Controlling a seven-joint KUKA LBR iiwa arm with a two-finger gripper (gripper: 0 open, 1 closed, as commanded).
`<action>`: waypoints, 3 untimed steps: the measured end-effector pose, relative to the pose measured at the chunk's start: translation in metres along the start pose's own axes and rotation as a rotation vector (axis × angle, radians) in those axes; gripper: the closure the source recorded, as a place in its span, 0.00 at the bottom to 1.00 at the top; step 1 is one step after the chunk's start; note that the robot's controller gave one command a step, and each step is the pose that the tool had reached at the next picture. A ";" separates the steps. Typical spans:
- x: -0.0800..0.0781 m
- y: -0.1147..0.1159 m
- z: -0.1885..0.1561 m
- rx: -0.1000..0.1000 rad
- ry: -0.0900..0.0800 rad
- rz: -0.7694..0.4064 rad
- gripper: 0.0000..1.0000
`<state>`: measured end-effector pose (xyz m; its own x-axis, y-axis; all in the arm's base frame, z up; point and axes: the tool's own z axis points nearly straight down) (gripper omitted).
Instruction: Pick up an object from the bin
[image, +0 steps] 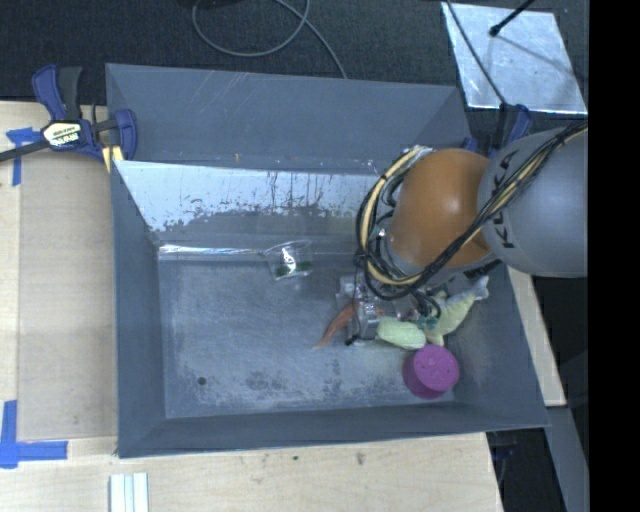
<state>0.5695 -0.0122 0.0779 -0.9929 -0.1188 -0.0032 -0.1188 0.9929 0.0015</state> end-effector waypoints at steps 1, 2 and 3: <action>0.002 0.000 -0.019 0.000 0.008 0.000 1.00; 0.000 -0.001 -0.040 0.002 0.001 0.001 1.00; -0.001 -0.001 -0.051 0.002 -0.004 0.001 1.00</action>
Offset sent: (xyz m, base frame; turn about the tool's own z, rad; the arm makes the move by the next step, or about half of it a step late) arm 0.0000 -0.0001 0.0619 0.0000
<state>0.5707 -0.0129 0.1285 -0.9931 -0.1174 -0.0070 -0.1174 0.9931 -0.0010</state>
